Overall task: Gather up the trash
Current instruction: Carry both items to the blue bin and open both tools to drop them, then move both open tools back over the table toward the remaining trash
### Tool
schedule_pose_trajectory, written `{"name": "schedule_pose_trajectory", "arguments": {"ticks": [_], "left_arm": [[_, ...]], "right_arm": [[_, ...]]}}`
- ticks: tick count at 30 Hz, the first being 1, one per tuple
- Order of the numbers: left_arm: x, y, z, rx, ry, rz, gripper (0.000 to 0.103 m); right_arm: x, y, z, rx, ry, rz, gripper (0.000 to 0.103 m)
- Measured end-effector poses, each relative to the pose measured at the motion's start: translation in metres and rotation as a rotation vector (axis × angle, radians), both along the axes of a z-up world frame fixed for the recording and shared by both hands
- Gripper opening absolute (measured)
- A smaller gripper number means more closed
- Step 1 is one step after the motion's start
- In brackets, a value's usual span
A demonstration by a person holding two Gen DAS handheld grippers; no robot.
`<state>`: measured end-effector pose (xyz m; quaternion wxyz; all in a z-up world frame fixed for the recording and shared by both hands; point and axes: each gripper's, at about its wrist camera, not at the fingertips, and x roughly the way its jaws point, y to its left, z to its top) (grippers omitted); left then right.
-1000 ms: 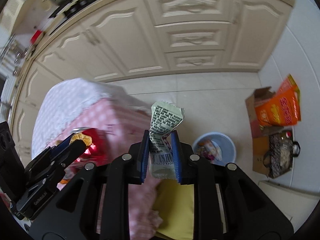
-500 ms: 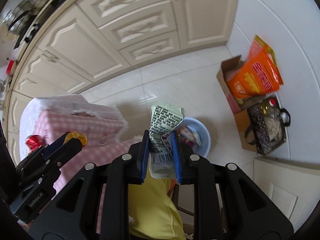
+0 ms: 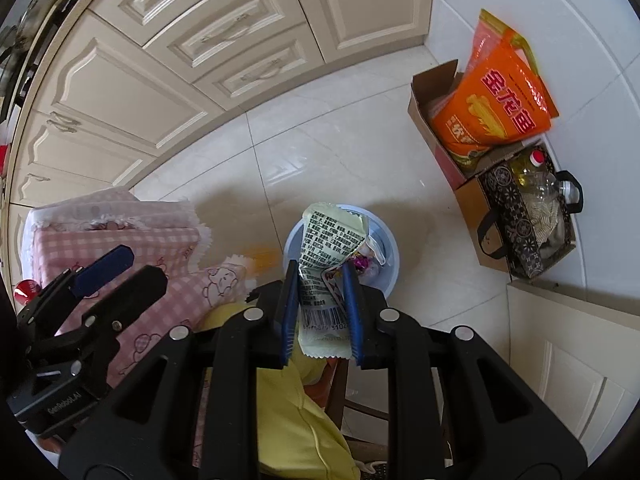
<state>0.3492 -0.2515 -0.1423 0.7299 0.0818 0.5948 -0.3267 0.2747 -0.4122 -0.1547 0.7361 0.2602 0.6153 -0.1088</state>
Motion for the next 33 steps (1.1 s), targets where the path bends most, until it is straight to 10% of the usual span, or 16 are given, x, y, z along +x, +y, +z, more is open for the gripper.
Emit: {"name": "schedule_pose_trajectory", "arguments": {"ticks": [8, 11, 33], "left_arm": [[0.008, 0.013, -0.002, 0.008, 0.029, 0.048, 0.066], [0.006, 0.019, 0.002, 0.009, 0.02, 0.05, 0.066], [-0.029, 0.073, 0.044, -0.033, -0.076, 0.078, 0.066]], "right_arm": [[0.008, 0.022, -0.017, 0.026, 0.04, 0.072, 0.026], [0.01, 0.029, -0.013, 0.034, 0.023, 0.072, 0.061], [-0.027, 0.069, 0.048, -0.086, -0.084, 0.135, 0.062]]}}
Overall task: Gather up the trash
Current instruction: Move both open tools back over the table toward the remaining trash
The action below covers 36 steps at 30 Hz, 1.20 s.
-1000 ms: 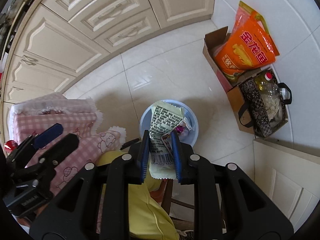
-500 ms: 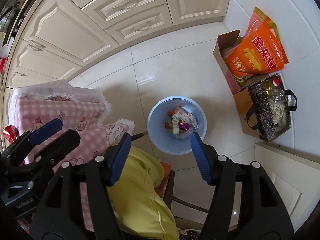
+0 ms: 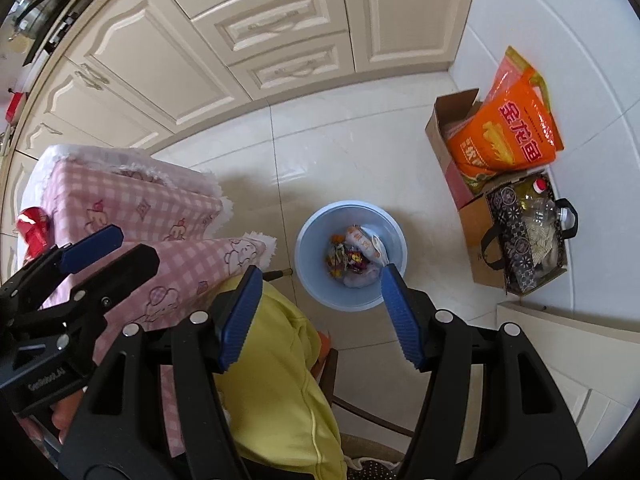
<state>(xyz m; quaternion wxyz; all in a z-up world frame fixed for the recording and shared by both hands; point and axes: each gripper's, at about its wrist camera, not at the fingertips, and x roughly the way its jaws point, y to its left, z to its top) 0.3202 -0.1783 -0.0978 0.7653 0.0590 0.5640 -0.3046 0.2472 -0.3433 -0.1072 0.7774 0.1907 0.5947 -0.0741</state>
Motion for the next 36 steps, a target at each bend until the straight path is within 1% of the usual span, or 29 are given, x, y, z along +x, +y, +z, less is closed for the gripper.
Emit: {"name": "schedule_pose_trajectory", "arguments": {"ticks": [3, 7, 11, 14, 18, 29, 33, 36], "left_arm": [[-0.006, 0.012, 0.011, -0.02, -0.013, 0.01, 0.066], [-0.015, 0.026, 0.026, -0.037, -0.04, 0.022, 0.066], [-0.022, 0.047, 0.043, -0.064, -0.071, 0.041, 0.066], [-0.025, 0.067, 0.055, -0.065, -0.104, 0.066, 0.066], [-0.024, 0.093, 0.067, -0.088, -0.119, 0.11, 0.066], [-0.016, 0.18, 0.082, -0.14, -0.149, 0.241, 0.067], [-0.012, 0.221, 0.09, -0.18, -0.176, 0.298, 0.071], [-0.008, 0.25, 0.093, -0.19, -0.192, 0.348, 0.072]], "right_arm": [[-0.006, 0.007, 0.015, -0.01, -0.032, 0.004, 0.062], [-0.009, 0.021, 0.035, -0.019, -0.071, 0.018, 0.064], [-0.007, 0.046, 0.053, -0.037, -0.106, 0.061, 0.067], [-0.005, 0.065, 0.063, -0.045, -0.122, 0.097, 0.067], [0.001, 0.091, 0.074, -0.048, -0.14, 0.149, 0.067], [0.024, 0.151, 0.092, -0.035, -0.169, 0.229, 0.07], [0.035, 0.181, 0.101, -0.031, -0.186, 0.271, 0.072], [0.045, 0.203, 0.107, -0.036, -0.189, 0.309, 0.072]]}}
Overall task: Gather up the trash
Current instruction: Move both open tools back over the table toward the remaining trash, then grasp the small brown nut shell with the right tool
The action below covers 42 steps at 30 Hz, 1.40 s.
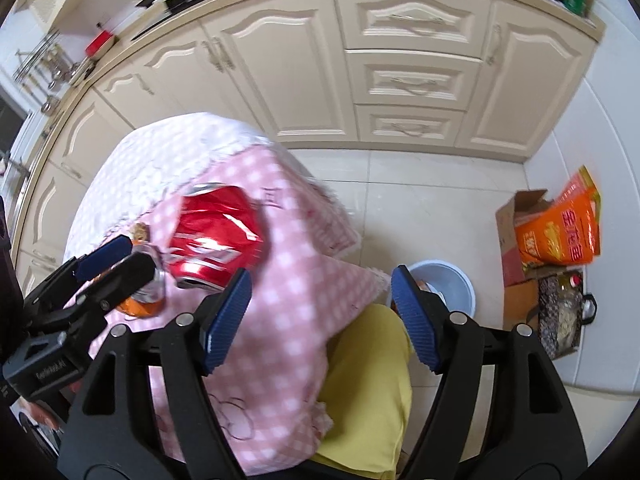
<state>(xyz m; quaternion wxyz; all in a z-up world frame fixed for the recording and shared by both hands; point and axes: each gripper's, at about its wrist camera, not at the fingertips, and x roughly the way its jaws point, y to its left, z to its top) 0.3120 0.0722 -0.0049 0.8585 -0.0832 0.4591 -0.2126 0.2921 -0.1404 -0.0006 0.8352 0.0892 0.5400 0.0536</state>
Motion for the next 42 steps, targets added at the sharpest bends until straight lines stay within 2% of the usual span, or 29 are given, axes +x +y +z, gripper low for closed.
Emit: {"name": "schedule_pose_trajectory", "arguments": {"ticks": [6, 11, 18, 21, 24, 27, 30, 32, 35, 38, 42], "left_arm": [[0.01, 0.069, -0.005, -0.057, 0.015, 0.108, 0.075], [0.016, 0.111, -0.019, -0.06, 0.042, 0.188, 0.076], [0.025, 0.168, -0.053, -0.033, 0.173, 0.366, 0.076], [0.027, 0.183, -0.06, -0.048, 0.206, 0.394, 0.076], [0.029, 0.188, -0.063, -0.053, 0.226, 0.379, 0.076], [0.032, 0.191, -0.067, -0.036, 0.241, 0.391, 0.076], [0.036, 0.194, -0.074, -0.059, 0.263, 0.384, 0.076], [0.038, 0.196, -0.079, -0.07, 0.28, 0.379, 0.076], [0.038, 0.196, -0.079, -0.069, 0.276, 0.374, 0.076], [0.038, 0.197, -0.079, -0.089, 0.277, 0.369, 0.076], [0.038, 0.19, -0.078, -0.095, 0.266, 0.352, 0.076]], "right_arm": [[0.023, 0.051, 0.007, -0.031, 0.001, 0.078, 0.072], [0.041, 0.094, 0.002, -0.05, 0.023, 0.143, 0.072], [0.066, 0.167, -0.018, -0.069, 0.07, 0.263, 0.072], [0.075, 0.194, -0.031, -0.082, 0.105, 0.304, 0.072], [0.082, 0.212, -0.042, -0.101, 0.131, 0.326, 0.072], [0.089, 0.224, -0.05, -0.114, 0.145, 0.337, 0.066], [0.094, 0.233, -0.059, -0.128, 0.166, 0.348, 0.061], [0.095, 0.238, -0.065, -0.129, 0.187, 0.364, 0.053], [0.095, 0.245, -0.072, -0.115, 0.213, 0.401, 0.031], [0.094, 0.244, -0.071, -0.087, 0.213, 0.408, 0.023], [0.09, 0.236, -0.06, -0.1, 0.162, 0.371, 0.023]]}}
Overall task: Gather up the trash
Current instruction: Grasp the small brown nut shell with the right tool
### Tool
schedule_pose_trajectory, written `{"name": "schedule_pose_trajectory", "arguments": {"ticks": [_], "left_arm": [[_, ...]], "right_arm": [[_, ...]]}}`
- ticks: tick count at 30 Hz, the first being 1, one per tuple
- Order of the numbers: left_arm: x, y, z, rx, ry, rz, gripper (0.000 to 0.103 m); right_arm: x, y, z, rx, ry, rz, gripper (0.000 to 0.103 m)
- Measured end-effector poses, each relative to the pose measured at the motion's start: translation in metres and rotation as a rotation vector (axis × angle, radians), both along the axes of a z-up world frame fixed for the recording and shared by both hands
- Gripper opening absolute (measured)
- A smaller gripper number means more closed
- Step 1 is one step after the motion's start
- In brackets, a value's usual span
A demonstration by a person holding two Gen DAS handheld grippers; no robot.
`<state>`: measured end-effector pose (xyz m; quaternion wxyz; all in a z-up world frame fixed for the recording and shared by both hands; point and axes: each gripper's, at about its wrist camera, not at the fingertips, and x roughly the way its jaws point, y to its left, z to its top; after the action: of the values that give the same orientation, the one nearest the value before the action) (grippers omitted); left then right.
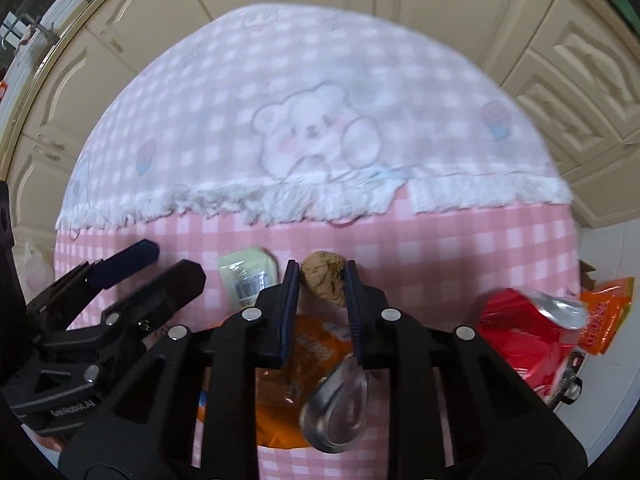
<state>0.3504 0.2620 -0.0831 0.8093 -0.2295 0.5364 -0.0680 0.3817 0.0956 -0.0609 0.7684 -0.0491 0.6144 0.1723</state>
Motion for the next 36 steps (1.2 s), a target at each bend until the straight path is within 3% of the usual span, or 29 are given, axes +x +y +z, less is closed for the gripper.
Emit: {"name": "schedule_pose_trajectory", "arguments": {"ticks": [4, 11, 16, 20, 25, 29, 33, 36], "left_arm": [[0.001, -0.017, 0.001, -0.007, -0.01, -0.05, 0.076], [0.008, -0.042, -0.002, 0.104, -0.024, -0.047, 0.085], [0.002, -0.059, -0.002, 0.178, 0.017, -0.106, 0.085], [-0.003, -0.065, -0.002, 0.19, 0.035, -0.153, 0.085], [-0.006, -0.057, -0.001, 0.087, 0.056, -0.228, 0.084], [-0.003, -0.043, -0.002, 0.022, 0.056, -0.137, 0.083], [0.002, -0.045, -0.002, 0.124, 0.058, -0.042, 0.083], [0.006, -0.062, -0.002, 0.242, 0.072, -0.034, 0.084]], "right_arm": [[-0.001, -0.016, 0.016, 0.03, -0.03, -0.033, 0.023], [-0.007, -0.042, 0.024, 0.025, -0.061, -0.074, 0.023], [-0.01, -0.054, 0.019, 0.047, -0.042, -0.082, 0.023], [-0.015, -0.061, 0.023, 0.056, -0.046, -0.086, 0.023], [-0.017, -0.069, 0.03, 0.071, -0.057, -0.097, 0.023], [-0.015, -0.071, 0.032, 0.075, -0.06, -0.106, 0.023], [-0.014, -0.07, 0.031, 0.074, -0.055, -0.101, 0.023], [-0.015, -0.067, 0.031, 0.079, -0.054, -0.089, 0.023]]}}
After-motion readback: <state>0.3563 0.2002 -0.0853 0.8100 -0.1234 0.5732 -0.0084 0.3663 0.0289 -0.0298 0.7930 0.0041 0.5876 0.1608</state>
